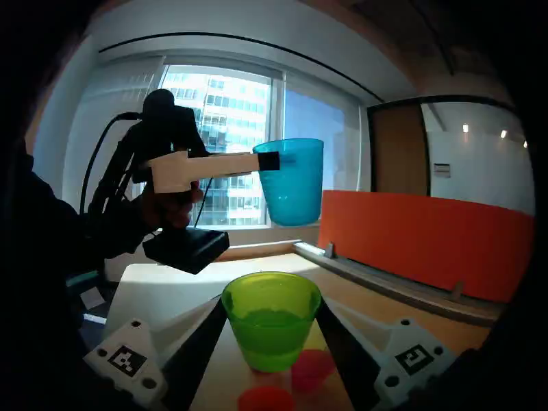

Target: Pour water

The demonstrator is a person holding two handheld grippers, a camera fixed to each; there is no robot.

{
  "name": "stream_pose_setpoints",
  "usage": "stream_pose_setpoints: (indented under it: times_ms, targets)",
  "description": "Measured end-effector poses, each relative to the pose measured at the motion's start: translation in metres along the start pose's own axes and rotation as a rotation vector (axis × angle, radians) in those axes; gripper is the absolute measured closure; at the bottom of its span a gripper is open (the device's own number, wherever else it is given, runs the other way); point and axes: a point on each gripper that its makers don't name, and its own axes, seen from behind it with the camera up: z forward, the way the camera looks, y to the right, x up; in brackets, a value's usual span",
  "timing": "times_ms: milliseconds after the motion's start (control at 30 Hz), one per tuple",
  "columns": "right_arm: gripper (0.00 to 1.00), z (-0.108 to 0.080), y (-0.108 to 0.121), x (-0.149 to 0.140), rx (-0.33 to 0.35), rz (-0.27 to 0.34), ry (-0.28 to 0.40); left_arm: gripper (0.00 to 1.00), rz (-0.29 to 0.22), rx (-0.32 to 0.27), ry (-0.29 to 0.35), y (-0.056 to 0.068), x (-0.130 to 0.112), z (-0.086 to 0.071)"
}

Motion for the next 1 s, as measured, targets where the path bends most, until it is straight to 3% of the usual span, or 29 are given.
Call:
stream_pose_setpoints:
  times_ms: [167,400,667,1000]
  targets:
    - [0.1,-0.003,0.0,0.005,-0.007,-0.002,0.008,0.15,-0.082,-0.004,-0.015,-0.004,-0.005,-0.001]
    - [0.1,-0.013,0.005,0.011,-0.028,0.005,0.012,0.15,-0.094,0.041,-0.071,-0.018,-0.028,-0.012]
    - [0.1,-0.033,0.029,0.003,-0.095,0.015,-0.02,0.15,-0.126,0.101,-0.142,-0.036,-0.066,-0.037]
    - [0.1,-0.057,0.055,-0.011,-0.169,0.021,-0.056,0.15,-0.153,0.141,-0.222,-0.045,-0.118,-0.071]
